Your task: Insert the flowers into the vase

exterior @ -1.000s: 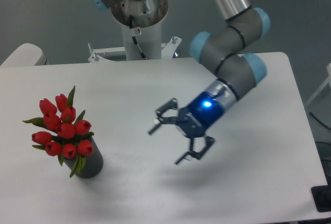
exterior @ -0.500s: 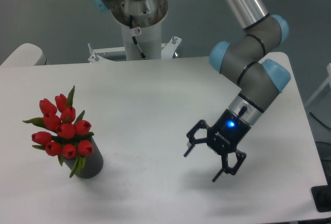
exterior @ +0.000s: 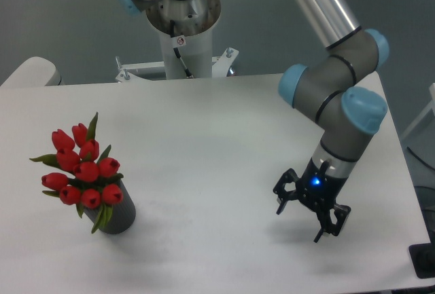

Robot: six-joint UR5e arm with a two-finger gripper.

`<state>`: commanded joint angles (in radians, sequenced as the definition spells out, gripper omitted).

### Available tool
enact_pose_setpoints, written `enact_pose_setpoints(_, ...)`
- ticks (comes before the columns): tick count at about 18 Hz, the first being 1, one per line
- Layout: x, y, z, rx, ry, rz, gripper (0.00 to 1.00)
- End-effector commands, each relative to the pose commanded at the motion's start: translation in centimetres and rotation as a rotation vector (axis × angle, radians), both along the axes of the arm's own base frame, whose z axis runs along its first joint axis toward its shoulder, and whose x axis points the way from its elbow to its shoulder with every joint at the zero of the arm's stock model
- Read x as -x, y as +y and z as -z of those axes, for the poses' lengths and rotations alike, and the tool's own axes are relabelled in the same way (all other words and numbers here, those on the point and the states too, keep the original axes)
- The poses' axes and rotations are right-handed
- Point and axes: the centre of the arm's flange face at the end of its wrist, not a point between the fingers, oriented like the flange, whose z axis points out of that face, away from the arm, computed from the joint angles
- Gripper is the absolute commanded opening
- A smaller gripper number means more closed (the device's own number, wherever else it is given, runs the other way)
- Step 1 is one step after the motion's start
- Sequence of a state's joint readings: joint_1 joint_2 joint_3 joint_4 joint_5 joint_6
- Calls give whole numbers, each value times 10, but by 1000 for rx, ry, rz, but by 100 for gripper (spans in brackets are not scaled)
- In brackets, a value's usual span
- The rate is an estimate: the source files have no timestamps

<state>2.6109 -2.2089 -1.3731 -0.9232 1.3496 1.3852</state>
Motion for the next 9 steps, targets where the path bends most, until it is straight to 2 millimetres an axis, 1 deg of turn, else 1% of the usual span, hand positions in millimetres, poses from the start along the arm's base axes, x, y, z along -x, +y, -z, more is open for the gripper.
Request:
enact_pose_setpoints(4,5,1,-7,53,-32,8,100)
enact_pose_setpoints(6,5,3,-2,142,-16,63,100)
enact_pose_setpoints(7,8,3,-3,188,7,94,100)
enact_pose_setpoints(9,15,2,2,258,19,134,100)
